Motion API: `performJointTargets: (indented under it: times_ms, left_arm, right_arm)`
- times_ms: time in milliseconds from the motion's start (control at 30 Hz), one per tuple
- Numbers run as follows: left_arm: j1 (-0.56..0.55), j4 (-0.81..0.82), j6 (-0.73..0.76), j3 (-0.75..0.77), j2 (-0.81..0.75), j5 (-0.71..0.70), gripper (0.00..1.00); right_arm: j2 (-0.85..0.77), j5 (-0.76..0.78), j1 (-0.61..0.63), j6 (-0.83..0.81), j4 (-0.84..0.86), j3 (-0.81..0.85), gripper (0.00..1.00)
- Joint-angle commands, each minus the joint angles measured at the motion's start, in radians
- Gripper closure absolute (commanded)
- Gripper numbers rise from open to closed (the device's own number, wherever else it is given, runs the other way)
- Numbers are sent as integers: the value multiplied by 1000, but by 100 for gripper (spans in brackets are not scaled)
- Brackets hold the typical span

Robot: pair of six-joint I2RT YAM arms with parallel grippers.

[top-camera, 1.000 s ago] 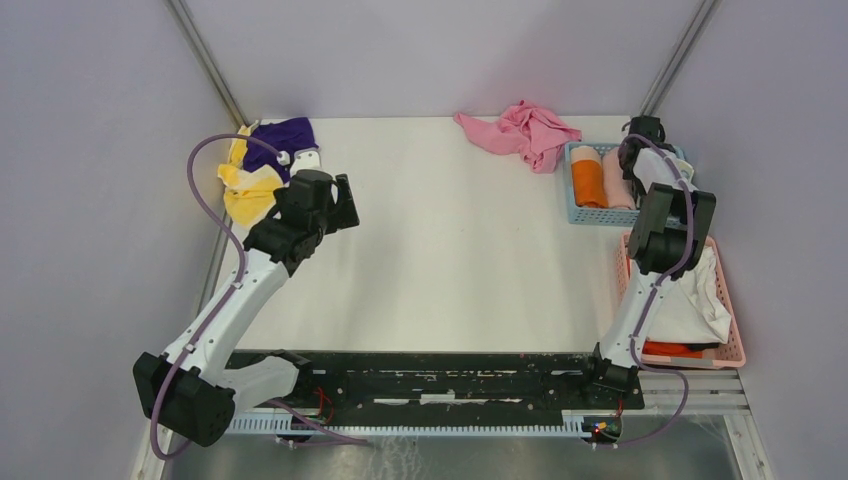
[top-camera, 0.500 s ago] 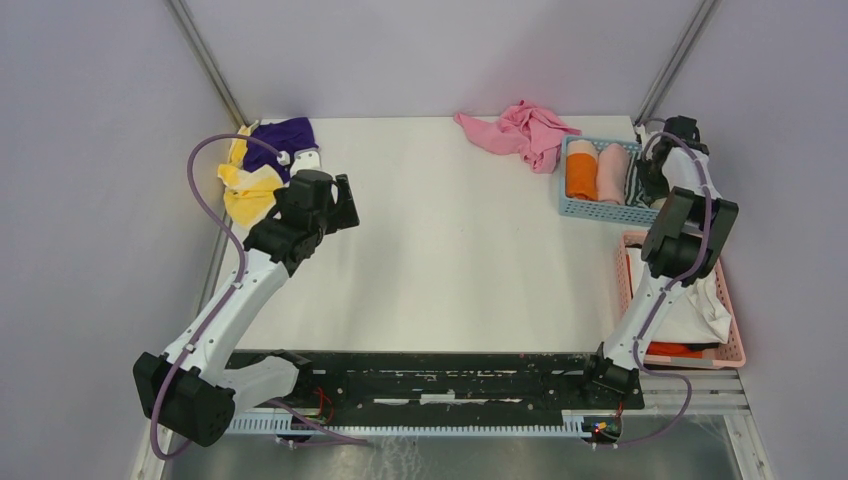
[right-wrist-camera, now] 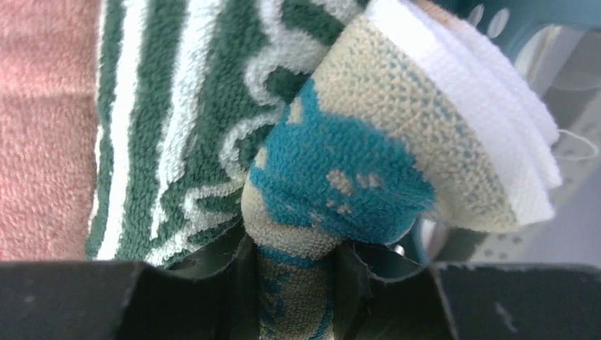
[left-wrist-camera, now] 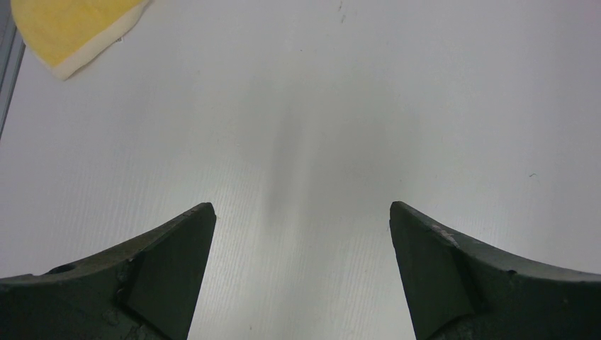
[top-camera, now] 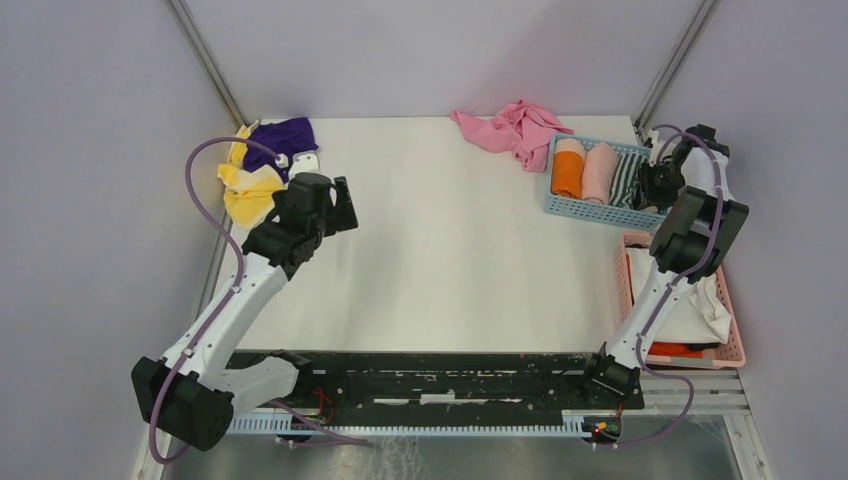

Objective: Roll the towels
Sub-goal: Place the towel in the bin.

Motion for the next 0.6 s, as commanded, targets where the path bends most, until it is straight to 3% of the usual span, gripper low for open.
performJointTargets:
  times_ms: [0, 167, 333, 567]
  left_arm:
    - [8, 42, 29, -1, -25, -33, 1]
    - [9, 42, 27, -2, -25, -28, 1]
    - [10, 41, 25, -2, -27, -29, 1]
    - [12, 42, 23, -2, -32, -28, 1]
  right_arm:
    - [168, -79, -24, 126, -288, 43, 96]
    - [183, -5, -24, 183, -263, 40, 79]
    - [34, 56, -23, 214, -103, -61, 55]
    - [-95, 72, -15, 219, 0, -92, 44]
